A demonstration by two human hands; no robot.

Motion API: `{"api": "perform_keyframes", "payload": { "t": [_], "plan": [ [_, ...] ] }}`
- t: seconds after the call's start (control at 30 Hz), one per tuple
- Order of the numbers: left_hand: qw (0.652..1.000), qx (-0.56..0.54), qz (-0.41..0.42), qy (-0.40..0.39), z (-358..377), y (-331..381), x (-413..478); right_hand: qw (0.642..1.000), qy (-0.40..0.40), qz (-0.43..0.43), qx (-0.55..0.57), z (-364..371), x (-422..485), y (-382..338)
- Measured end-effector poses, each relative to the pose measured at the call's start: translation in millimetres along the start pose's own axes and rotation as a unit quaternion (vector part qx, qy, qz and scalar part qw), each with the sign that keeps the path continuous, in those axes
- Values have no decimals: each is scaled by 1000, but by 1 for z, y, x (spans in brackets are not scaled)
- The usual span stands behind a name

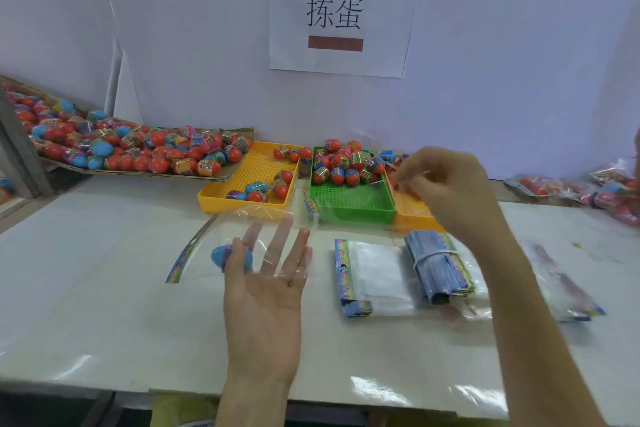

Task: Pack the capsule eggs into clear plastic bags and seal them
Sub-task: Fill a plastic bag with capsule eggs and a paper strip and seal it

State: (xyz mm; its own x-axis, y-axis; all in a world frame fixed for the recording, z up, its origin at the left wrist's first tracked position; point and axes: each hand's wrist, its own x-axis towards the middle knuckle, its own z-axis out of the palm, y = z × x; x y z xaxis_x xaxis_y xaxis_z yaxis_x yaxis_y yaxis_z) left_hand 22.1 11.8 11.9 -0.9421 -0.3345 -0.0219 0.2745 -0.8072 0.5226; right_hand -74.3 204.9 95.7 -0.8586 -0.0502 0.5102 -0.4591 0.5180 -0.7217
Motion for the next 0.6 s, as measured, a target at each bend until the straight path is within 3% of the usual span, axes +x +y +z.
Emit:
{"api": "perform_keyframes", "payload": {
  "t": [0.07, 0.17, 0.27, 0.4, 0.53, 0.6],
  "plan": [
    [1000, 1, -7, -2, 3, 0, -1, 989, 2, 67, -129, -21, 37, 32],
    [1000, -5, -13, -7, 5, 1, -1, 934, -72, 165, -307, -32, 69, 85],
    [1000, -12, -12, -12, 5, 3, 0, 887, -142, 171, -405, -23, 70, 119],
    [1000, -17, -22, -8, 4, 2, 0, 898, -116, 121, -406, -15, 68, 128],
    [999, -25, -32, -8, 3, 2, 1, 908, -78, 157, -382, -18, 69, 118],
    [999, -30, -35, -9, 3, 1, 3, 936, -28, 159, -314, -21, 68, 98]
  ]
}}
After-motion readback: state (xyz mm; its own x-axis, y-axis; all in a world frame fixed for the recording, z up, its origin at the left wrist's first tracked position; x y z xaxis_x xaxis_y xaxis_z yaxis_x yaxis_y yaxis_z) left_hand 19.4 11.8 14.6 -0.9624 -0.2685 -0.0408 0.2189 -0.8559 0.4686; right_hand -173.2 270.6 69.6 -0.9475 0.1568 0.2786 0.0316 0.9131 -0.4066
